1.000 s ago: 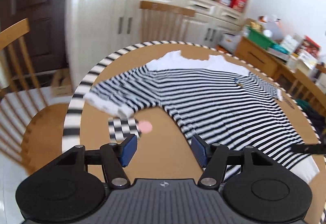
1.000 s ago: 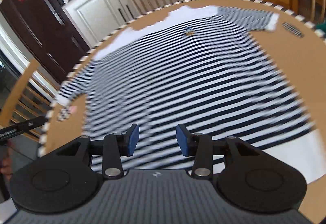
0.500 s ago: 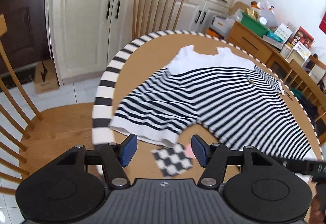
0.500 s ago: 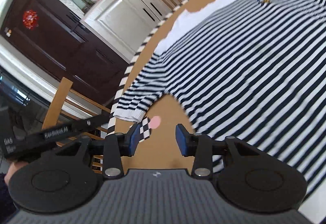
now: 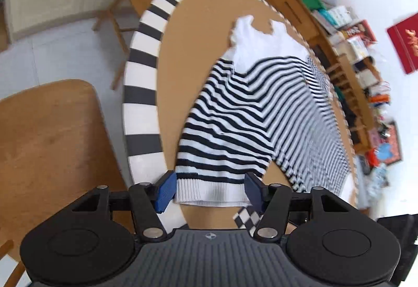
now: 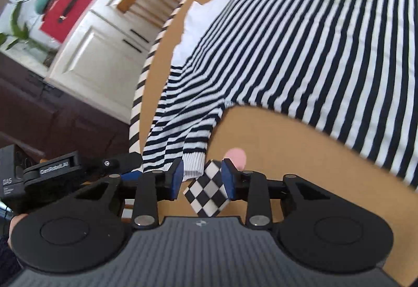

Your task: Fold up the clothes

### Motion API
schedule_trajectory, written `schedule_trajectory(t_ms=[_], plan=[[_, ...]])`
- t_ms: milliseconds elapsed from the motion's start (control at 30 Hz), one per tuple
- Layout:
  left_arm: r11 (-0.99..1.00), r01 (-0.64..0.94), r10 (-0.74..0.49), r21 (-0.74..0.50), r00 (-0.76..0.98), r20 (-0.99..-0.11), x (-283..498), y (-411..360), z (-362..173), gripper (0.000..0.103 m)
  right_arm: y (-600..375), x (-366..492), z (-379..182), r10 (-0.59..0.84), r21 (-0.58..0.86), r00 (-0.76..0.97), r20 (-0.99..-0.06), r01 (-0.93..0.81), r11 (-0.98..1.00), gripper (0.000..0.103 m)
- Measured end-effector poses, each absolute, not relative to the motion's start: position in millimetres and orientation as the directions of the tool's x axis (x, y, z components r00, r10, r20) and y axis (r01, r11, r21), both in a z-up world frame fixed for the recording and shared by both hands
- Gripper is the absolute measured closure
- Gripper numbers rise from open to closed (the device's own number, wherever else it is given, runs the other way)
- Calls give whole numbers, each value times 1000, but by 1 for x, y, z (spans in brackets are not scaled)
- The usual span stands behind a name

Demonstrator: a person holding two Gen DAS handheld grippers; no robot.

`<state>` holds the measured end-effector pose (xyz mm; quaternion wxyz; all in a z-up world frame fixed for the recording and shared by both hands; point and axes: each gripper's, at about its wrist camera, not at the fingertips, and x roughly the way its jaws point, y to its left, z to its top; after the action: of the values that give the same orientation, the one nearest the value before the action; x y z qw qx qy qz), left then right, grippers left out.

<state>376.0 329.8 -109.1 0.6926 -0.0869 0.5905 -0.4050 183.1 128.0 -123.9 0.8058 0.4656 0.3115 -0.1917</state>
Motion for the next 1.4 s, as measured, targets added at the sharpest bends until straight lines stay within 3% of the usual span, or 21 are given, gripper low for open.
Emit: schedule_trajectory(t_ms=[300, 400, 567, 633, 700, 767, 1067, 1267, 1400], plan=[[605, 510, -646, -612, -135, -751, 377, 323, -114, 46, 149, 214, -124, -117, 535, 681, -723, 659, 529, 71], [611, 538, -626, -580, -119, -770, 376, 323, -112, 57, 151, 215, -122, -134, 517, 669, -731, 671, 532, 71], [650, 528, -601, -546, -81, -795, 380, 324, -112, 89, 155, 220, -120, -136, 496, 658, -741, 672, 550, 72], [659, 515, -602, -548, -75, -795, 382, 324, -114, 96, 157, 223, -120, -136, 484, 653, -745, 671, 562, 78], [656, 509, -611, -557, -75, -788, 384, 325, -115, 97, 159, 227, -119, -147, 446, 632, -761, 673, 590, 96], [656, 503, -616, -562, -74, -785, 384, 325, -114, 98, 159, 226, -119, -144, 449, 632, -762, 675, 586, 98], [580, 542, -711, -608, -27, -702, 399, 303, -57, 98, 130, 200, -94, -94, 658, 744, -662, 636, 404, 99], [519, 624, -737, -584, -20, -676, 415, 190, -30, 98, 51, 188, -103, -91, 807, 813, -575, 582, 103, 99], [504, 697, -697, -510, -21, -717, 414, 99, -39, 98, -2, 193, -119, -141, 760, 763, -630, 644, 90, 94]])
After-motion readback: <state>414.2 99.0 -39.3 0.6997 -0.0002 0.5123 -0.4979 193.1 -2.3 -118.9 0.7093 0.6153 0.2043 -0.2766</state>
